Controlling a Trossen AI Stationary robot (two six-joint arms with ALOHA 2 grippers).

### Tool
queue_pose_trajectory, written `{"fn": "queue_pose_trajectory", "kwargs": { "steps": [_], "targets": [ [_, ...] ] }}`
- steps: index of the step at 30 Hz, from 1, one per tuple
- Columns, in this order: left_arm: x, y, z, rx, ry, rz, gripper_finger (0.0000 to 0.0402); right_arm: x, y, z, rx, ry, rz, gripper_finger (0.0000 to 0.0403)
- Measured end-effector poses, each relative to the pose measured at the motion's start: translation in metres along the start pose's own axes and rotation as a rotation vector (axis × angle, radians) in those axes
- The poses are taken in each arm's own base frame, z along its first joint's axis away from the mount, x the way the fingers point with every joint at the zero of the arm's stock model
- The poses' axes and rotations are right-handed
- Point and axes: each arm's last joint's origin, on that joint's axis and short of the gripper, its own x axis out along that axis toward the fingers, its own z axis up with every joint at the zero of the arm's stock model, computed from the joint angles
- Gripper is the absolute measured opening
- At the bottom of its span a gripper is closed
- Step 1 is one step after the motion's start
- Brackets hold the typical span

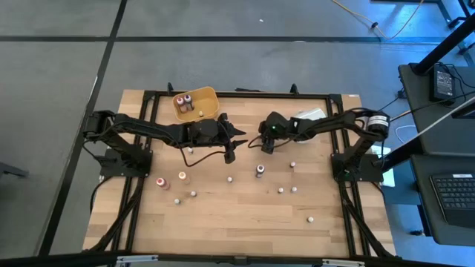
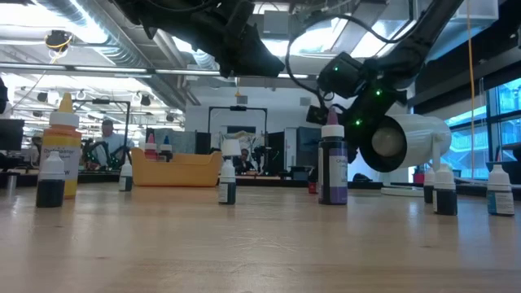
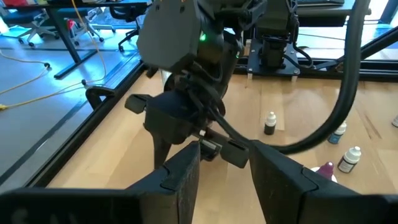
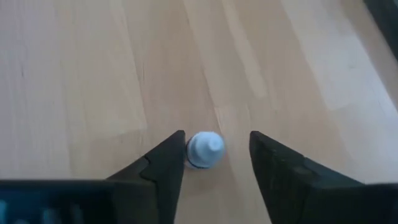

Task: Pick & Place food coloring
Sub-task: Put the top small red food coloring bottle into the yellow bin

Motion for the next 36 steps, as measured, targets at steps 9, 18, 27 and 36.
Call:
{"fn": "queue_pose_trajectory", "kwargs": {
  "steps": [9, 18, 27, 36],
  "targets": [
    [0.0, 0.0, 0.0, 0.0, 0.0, 0.001, 0.0137, 0.001, 0.001, -0.001, -0.054, 0.005, 0.002, 0.0064],
    [0.0, 0.0, 0.0, 0.028, 0.0, 0.003, 0.0136, -0.002, -0.003, 0.02, -0.057, -0.004, 0.0, 0.0063],
    [-0.019, 0.006, 0.014, 0.012, -0.039, 0.202, 0.0134, -0.025, -0.006, 0.094, -0.01, -0.176, 0.091, 0.0065],
    [-0.069, -0.039, 0.027, 0.055, -0.043, 0.171, 0.0136, -0.033, -0.007, 0.116, -0.006, -0.299, 0.151, 0.0067]
  ]
}}
